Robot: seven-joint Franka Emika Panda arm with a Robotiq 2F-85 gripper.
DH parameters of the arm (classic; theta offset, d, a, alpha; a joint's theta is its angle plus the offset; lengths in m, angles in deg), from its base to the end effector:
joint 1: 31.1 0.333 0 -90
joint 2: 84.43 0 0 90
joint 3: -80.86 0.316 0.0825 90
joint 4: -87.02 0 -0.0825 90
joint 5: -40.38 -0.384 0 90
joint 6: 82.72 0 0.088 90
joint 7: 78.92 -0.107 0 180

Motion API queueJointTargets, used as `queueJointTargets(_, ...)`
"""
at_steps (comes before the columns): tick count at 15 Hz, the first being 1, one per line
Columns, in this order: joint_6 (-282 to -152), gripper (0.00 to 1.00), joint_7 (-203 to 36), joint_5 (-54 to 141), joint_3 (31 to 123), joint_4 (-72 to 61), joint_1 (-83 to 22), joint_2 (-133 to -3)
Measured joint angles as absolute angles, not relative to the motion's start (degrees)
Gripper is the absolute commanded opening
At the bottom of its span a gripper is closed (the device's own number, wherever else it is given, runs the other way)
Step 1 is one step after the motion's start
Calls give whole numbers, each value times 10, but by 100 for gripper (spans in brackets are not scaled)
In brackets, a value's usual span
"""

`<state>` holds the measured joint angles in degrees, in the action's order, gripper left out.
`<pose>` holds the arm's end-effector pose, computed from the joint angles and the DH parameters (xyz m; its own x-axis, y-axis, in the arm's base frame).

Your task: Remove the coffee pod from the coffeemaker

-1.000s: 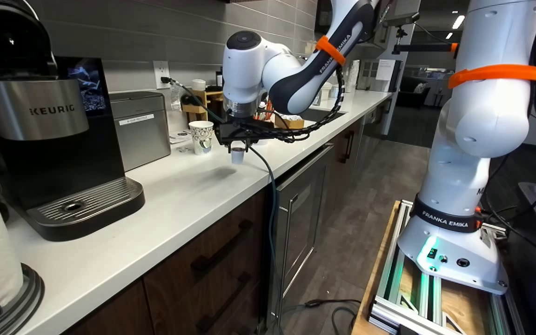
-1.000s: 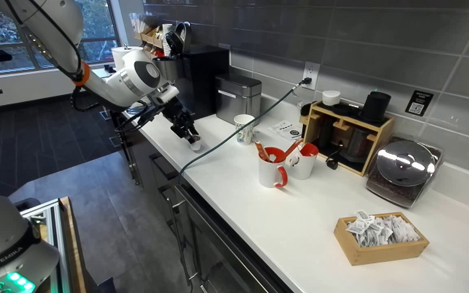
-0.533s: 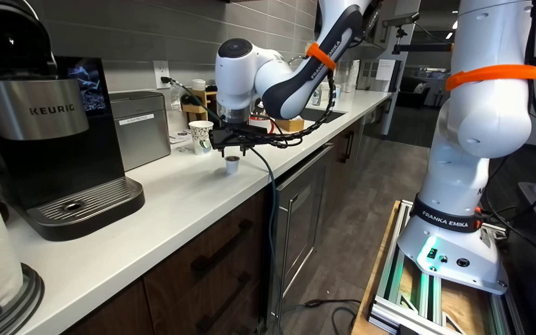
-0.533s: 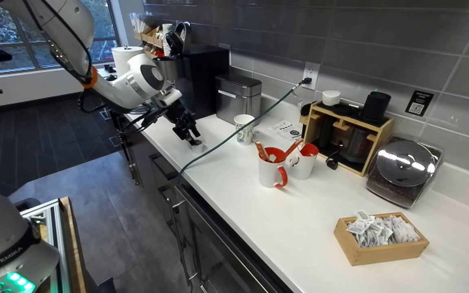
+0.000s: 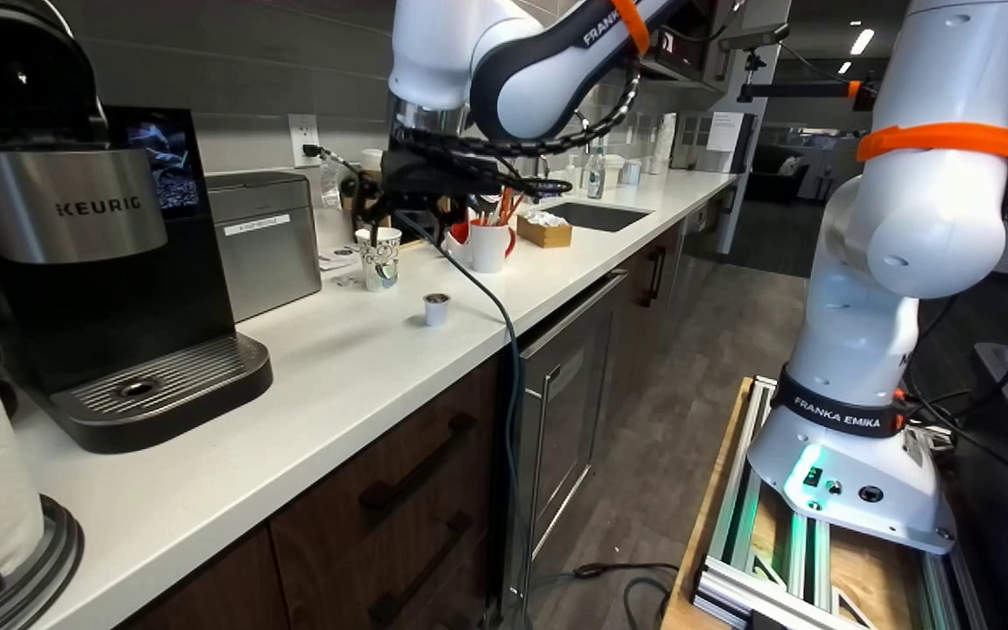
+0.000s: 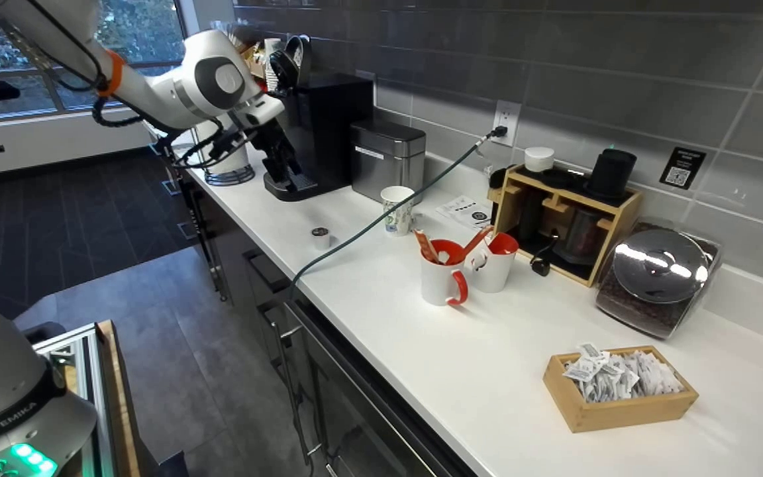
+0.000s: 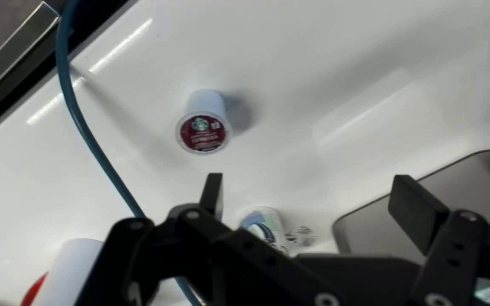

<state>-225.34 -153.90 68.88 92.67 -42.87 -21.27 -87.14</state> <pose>0.4974 0.2005 0.4055 0.7526 -0.5046 0.4230 -0.5246 -0.8478 -0.0780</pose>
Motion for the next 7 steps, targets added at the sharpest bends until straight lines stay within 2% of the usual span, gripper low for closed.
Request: queueJointTargets(7,-2254,100,-1257,552,926,-454,-155,-1012)
